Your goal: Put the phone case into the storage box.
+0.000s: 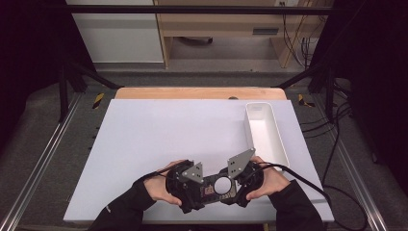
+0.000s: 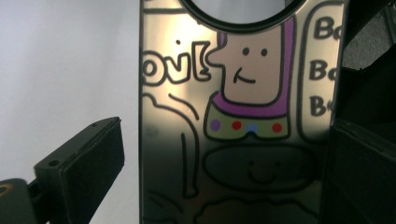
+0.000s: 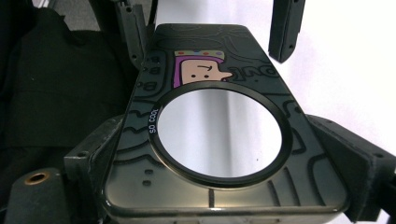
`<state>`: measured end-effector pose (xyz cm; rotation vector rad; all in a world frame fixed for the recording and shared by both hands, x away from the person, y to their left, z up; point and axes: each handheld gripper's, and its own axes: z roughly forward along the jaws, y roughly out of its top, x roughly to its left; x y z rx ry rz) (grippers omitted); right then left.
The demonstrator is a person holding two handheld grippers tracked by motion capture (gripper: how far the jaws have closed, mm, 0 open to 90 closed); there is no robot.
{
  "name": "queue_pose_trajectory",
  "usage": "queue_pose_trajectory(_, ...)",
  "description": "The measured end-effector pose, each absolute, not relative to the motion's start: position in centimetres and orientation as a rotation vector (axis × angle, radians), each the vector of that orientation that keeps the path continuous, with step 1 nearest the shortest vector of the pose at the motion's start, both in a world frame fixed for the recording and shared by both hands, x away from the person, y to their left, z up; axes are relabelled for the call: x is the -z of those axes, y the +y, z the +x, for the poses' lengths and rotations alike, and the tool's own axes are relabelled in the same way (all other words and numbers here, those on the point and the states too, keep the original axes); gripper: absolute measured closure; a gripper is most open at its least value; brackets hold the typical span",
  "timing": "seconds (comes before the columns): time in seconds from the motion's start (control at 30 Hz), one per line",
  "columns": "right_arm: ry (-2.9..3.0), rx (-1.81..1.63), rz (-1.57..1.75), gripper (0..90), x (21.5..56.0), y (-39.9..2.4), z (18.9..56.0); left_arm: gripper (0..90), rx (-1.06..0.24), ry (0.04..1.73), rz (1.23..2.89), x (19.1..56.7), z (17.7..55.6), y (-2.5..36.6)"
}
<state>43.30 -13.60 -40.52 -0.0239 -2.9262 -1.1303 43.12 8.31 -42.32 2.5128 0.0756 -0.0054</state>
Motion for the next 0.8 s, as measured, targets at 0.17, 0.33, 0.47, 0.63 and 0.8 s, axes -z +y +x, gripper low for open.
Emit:
queue_pose_trajectory(0.17,-2.929,1.129,-0.015,12.5,40.7,-13.4,43.2,2.1,0.017,0.075,2.526,42.5,43.2,7.6)
queue_pose_trajectory(0.33,-2.944,1.113,-0.012,12.5,40.9,-13.3,43.2,5.1,0.028,0.083,2.543,42.7,43.2,7.1)
queue_pose_trajectory(0.47,-2.952,1.109,-0.016,12.5,40.9,-13.3,43.2,8.6,0.031,0.086,2.549,42.7,43.2,6.9)
queue_pose_trajectory(0.63,-2.954,1.101,-0.022,12.5,41.0,-13.2,43.3,9.9,0.029,0.086,2.557,42.7,43.3,6.8)
queue_pose_trajectory(0.8,-2.952,1.101,-0.016,12.4,41.0,-13.2,43.3,10.9,0.03,0.077,2.568,42.7,43.2,6.7)
